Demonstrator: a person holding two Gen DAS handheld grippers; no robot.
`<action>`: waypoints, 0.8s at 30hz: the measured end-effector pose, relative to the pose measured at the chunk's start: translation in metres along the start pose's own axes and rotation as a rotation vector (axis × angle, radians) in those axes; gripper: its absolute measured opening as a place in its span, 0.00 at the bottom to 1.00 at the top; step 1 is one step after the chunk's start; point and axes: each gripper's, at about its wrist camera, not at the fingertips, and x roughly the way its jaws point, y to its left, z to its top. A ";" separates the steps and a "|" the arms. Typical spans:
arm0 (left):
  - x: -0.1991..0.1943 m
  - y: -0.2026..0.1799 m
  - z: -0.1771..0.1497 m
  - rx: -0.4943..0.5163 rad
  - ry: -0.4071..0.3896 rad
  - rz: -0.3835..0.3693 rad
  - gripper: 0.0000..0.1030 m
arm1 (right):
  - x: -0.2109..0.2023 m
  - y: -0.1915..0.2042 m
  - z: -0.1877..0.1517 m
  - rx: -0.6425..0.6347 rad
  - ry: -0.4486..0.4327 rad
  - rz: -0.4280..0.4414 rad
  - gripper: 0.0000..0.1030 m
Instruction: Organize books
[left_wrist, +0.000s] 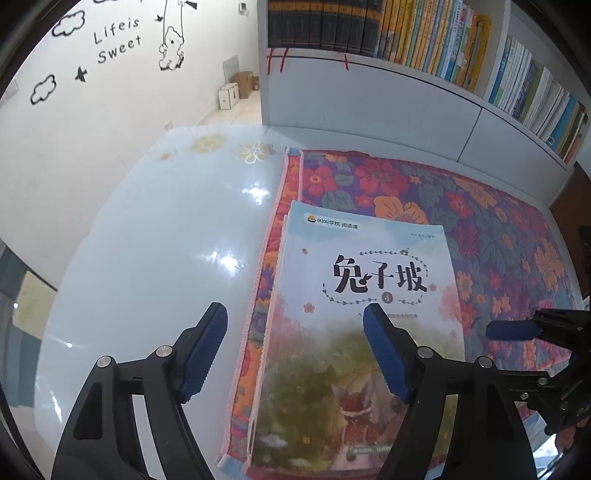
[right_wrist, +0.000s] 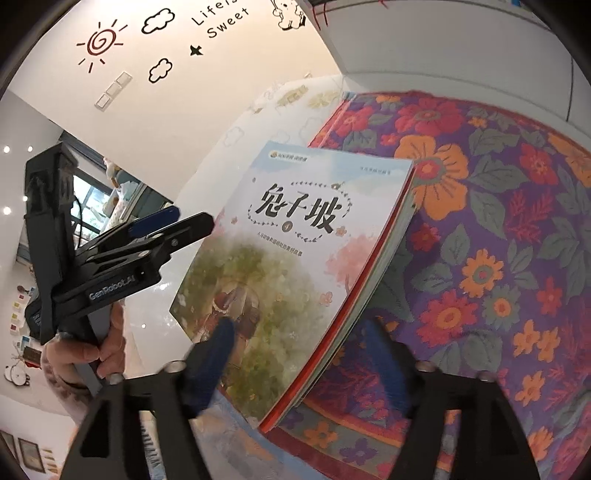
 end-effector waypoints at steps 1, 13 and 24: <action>-0.004 -0.003 0.000 0.007 -0.003 0.003 0.73 | -0.004 0.001 -0.001 -0.002 -0.004 -0.003 0.76; -0.048 -0.055 -0.017 0.059 -0.074 0.005 0.81 | -0.049 0.005 -0.032 -0.024 -0.039 -0.064 0.78; -0.060 -0.127 -0.040 0.112 -0.094 -0.004 0.85 | -0.105 -0.020 -0.069 -0.025 -0.100 -0.164 0.82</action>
